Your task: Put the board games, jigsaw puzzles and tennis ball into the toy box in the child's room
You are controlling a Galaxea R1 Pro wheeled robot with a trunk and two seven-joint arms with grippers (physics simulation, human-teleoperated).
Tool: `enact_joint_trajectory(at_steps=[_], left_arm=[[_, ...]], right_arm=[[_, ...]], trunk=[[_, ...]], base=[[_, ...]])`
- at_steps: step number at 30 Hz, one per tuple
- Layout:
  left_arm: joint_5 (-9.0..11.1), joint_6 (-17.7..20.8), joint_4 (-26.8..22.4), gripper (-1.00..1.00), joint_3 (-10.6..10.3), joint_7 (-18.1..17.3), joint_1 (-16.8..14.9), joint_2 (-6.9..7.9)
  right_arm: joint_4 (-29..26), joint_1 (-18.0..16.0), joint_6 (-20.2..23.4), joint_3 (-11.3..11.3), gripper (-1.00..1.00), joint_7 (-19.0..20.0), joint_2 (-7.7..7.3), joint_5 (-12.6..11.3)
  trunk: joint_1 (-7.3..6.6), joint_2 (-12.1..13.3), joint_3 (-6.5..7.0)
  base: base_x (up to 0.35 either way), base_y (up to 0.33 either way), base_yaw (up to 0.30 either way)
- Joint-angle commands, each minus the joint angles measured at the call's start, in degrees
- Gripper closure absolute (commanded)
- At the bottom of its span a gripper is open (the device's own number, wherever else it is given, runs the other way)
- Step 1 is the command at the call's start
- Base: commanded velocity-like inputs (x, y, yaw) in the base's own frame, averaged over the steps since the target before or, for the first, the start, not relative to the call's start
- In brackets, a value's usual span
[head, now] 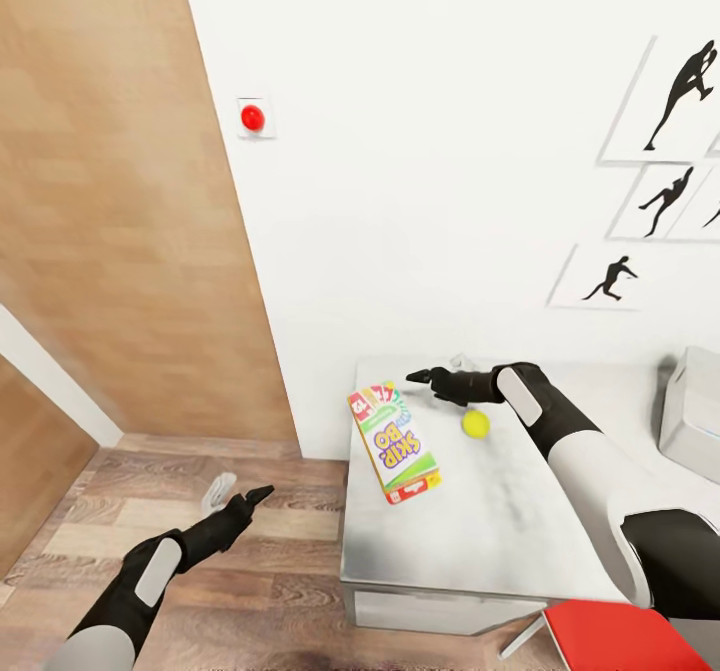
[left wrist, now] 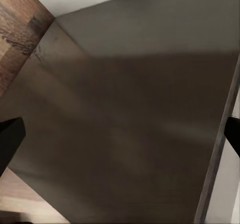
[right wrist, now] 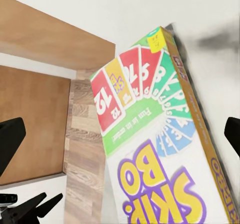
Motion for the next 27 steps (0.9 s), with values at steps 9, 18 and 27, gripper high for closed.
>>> enact_joint_trajectory(at_steps=[9,18,27], left_arm=[[0.1,0.4,0.0,-1.00,0.1,-0.7,0.0,-0.48],[0.1,0.4,-0.1,-1.00,0.3,-1.0,0.0,-0.30],[-0.1,0.4,-0.1,-1.00,0.7,-0.7,0.3,0.18]], right_arm=[[-0.3,-0.1,-3.4,0.2,-1.00,0.4,-0.11,0.2],[-0.3,0.0,-4.6,0.1,-1.00,0.4,-0.13,0.3],[-0.3,0.0,-5.0,0.2,-1.00,0.4,-0.09,0.3]], trunk=[[0.03,-0.1,-0.95],[0.03,-0.1,-1.79],[0.03,-0.1,-2.63]], base=[[0.000,0.000,0.001],[0.000,0.000,0.033],[0.000,0.000,0.057]])
